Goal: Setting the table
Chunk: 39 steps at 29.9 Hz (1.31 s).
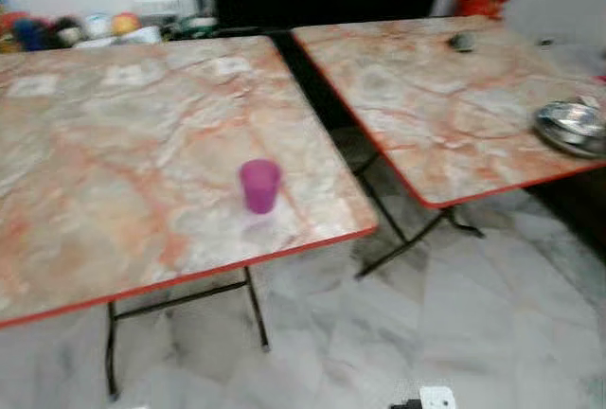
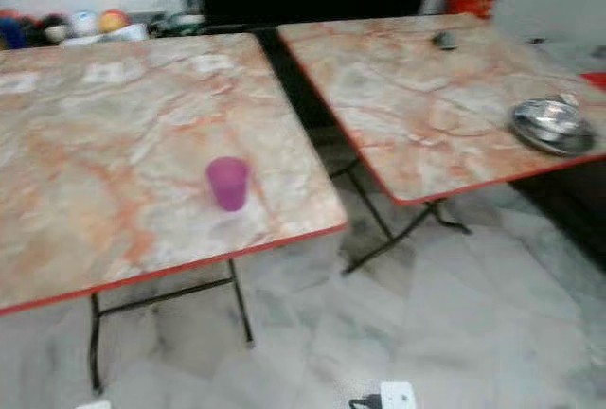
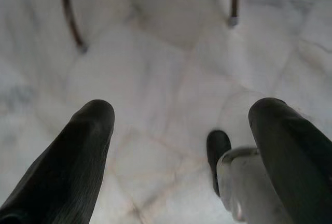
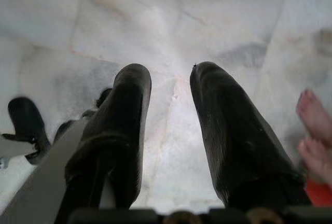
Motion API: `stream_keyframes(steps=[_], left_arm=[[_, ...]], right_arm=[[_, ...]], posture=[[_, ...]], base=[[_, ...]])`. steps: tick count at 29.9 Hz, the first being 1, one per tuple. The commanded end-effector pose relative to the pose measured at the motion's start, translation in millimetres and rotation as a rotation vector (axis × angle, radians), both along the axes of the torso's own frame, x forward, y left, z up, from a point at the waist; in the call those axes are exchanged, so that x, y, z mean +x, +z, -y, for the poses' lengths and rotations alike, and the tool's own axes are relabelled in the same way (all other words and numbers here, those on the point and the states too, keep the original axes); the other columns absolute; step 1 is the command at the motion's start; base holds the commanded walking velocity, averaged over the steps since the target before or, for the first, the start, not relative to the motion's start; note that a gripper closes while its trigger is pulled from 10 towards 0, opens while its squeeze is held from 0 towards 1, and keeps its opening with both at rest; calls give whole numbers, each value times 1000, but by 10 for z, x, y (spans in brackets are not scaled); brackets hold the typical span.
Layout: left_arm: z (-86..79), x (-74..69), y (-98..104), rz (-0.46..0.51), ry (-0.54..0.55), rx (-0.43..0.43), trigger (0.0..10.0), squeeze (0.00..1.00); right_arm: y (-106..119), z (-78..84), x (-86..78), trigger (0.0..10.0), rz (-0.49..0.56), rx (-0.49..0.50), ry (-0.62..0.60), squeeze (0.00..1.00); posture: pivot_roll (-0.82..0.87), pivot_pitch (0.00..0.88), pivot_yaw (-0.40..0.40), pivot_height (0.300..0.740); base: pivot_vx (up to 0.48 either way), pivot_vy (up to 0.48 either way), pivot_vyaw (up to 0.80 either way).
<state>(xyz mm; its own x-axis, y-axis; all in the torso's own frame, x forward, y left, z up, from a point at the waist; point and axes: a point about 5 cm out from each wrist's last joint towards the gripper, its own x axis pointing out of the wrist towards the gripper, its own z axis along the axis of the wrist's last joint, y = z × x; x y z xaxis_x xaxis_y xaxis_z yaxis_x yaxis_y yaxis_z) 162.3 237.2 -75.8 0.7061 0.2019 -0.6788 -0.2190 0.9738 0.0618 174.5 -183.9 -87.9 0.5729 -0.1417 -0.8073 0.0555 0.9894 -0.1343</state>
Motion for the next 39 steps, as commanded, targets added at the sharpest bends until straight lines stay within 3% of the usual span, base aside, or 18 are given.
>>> stream_keyframes(steps=[1,7,16,26,32,37,39], left_arm=[[14,-45,-19,-7,-15,4,10000,0],[26,-8,-5,3,-22,4,10000,0],[61,182,80,60,-46,10,10000,0],[112,266,138,117,-97,37,10000,0],[126,315,209,192,-152,47,10000,0],[118,408,398,339,-288,121,10000,0],[111,411,453,382,-297,131,10000,0]], right_arm=[[-34,17,-75,10000,-29,2,-12,0],[-32,14,-72,10000,-24,3,-12,0],[-29,9,-68,10000,-17,3,-10,0],[-32,1,-73,10000,-17,4,-5,0],[-33,-4,-76,10000,-16,5,-7,0],[-32,4,-75,10000,-17,2,-5,0],[-32,8,-76,10000,-18,1,-5,0]], posture=[[45,104,-27,740],[46,102,-25,740],[49,99,-22,740],[46,88,-15,740],[47,88,-13,740],[55,101,-15,740],[58,103,-16,740]], base=[[0,0,-788],[0,0,-723],[0,0,0],[0,-142,0],[0,0,0],[0,0,0],[0,0,0]])
